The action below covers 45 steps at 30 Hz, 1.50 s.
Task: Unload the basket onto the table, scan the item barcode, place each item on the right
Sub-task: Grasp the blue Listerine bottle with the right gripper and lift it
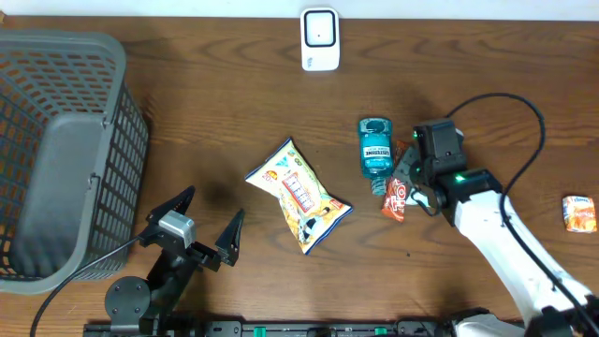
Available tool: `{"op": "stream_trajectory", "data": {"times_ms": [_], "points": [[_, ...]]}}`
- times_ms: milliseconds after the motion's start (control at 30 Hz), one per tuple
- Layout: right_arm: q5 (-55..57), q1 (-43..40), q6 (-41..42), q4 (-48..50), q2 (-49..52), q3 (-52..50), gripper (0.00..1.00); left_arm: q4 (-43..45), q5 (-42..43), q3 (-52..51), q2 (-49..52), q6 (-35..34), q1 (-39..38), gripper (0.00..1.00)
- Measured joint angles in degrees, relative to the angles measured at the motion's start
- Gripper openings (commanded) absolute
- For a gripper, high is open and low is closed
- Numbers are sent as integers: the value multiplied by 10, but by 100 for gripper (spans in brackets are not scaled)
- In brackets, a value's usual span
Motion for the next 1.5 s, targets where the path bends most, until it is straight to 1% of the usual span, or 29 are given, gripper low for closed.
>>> {"op": "stream_trajectory", "data": {"times_ms": [33, 67, 133, 267, 367, 467, 567, 733, 833, 900, 933, 967, 1067, 1133, 1200, 1333, 1400, 1500], "points": [[-15, 0, -16, 26, 10, 0, 61, 0, 0, 0, 0, 0, 0, 98], [-31, 0, -35, 49, 20, 0, 64, 0, 0, 0, 0, 0, 0, 98], [-54, 3, -67, 75, 31, 0, 66, 0, 0, 0, 0, 0, 0, 98], [-73, 3, -111, 88, 49, 0, 73, 0, 0, 0, 0, 0, 0, 98], [-77, 7, -140, 87, 72, 0, 83, 0, 0, 0, 0, 0, 0, 98], [-77, 24, -165, 86, 87, 0, 85, 0, 0, 0, 0, 0, 0, 98], [-47, 59, -180, 86, 87, 0, 85, 0, 0, 0, 0, 0, 0, 97], [61, 125, -189, 87, 93, 1, 84, 0, 0, 0, 0, 0, 0, 98], [151, 160, -193, 92, 132, 9, 84, 0, 0, 0, 0, 0, 0, 98], [196, 170, -195, 93, 173, 22, 82, 0, 0, 0, 0, 0, 0, 98], [206, 171, -196, 90, 183, 26, 78, 0, 0, 0, 0, 0, 0, 98], [226, 172, -198, 82, 205, 38, 76, 0, 0, 0, 0, 0, 0, 98], [269, 173, -192, 31, 265, 90, 69, 0, 0, 0, 0, 0, 0, 98], [292, 174, -185, 0, 289, 122, 69, 0, 0, 0, 0, 0, 0, 98], [309, 175, -177, -25, 307, 144, 66, 0, 0, 0, 0, 0, 0, 98], [336, 176, -166, -47, 328, 162, 56, 0, 0, 0, 0, 0, 0, 98], [356, 176, -163, -54, 340, 169, 45, 0, 0, 0, 0, 0, 0, 98], [376, 176, -163, -65, 347, 172, 36, 0, 0, 0, 0, 0, 0, 98]]}}
